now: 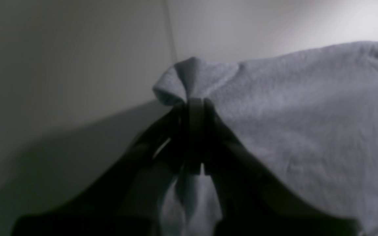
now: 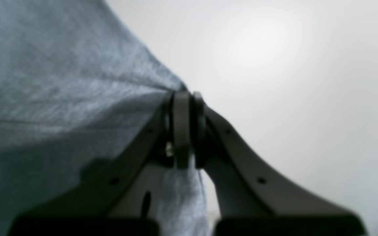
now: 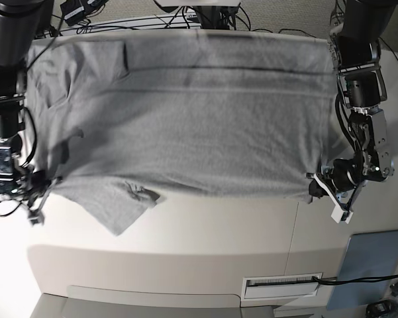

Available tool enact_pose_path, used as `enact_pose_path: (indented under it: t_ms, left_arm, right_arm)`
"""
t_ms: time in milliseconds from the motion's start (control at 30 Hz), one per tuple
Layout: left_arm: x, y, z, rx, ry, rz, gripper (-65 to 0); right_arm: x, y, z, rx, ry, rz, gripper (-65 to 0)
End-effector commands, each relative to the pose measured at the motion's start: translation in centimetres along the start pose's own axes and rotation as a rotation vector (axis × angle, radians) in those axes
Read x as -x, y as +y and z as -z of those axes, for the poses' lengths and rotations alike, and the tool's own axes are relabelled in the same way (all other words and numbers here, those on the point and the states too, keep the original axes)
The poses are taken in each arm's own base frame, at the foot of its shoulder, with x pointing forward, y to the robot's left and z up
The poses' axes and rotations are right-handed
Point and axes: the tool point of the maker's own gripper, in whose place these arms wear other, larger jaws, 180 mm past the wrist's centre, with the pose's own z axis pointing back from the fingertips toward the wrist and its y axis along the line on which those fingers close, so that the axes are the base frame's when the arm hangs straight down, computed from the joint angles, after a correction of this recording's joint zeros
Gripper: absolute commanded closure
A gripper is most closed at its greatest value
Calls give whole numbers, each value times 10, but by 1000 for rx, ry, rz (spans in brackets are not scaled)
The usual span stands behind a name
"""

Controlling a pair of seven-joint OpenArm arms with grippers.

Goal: Fold the T-shirt properly
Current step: 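Fold the hem up over the body with both grippers, forming a long strip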

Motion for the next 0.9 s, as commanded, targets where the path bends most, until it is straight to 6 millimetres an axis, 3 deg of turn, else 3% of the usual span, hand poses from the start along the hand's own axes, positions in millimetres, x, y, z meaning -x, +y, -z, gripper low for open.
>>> enact_pose_path:
  t_ms: [0,100,233,500,867]
  left_arm:
    - [-23,5,-11,-8,-57,10,0]
    - [-32,0,-19,22,-93,-3,0]
    - [-31,-4,-30,18,-93,15,0]
    - [10,-21,-42,22,-62,60,0]
    - [68,-19,-77,40,-60,-14,0]
  right_arm:
    - [-25,-19,-19,30,-75,7,0]
    - [-24,-31,-36,90,-108,-13,0]
    - [1,-43,-47,219,-86,-89,0]
    - [34,-30,-71,343,-135,-160,0]
    - [90,-28,-107,373,-133,-130,0]
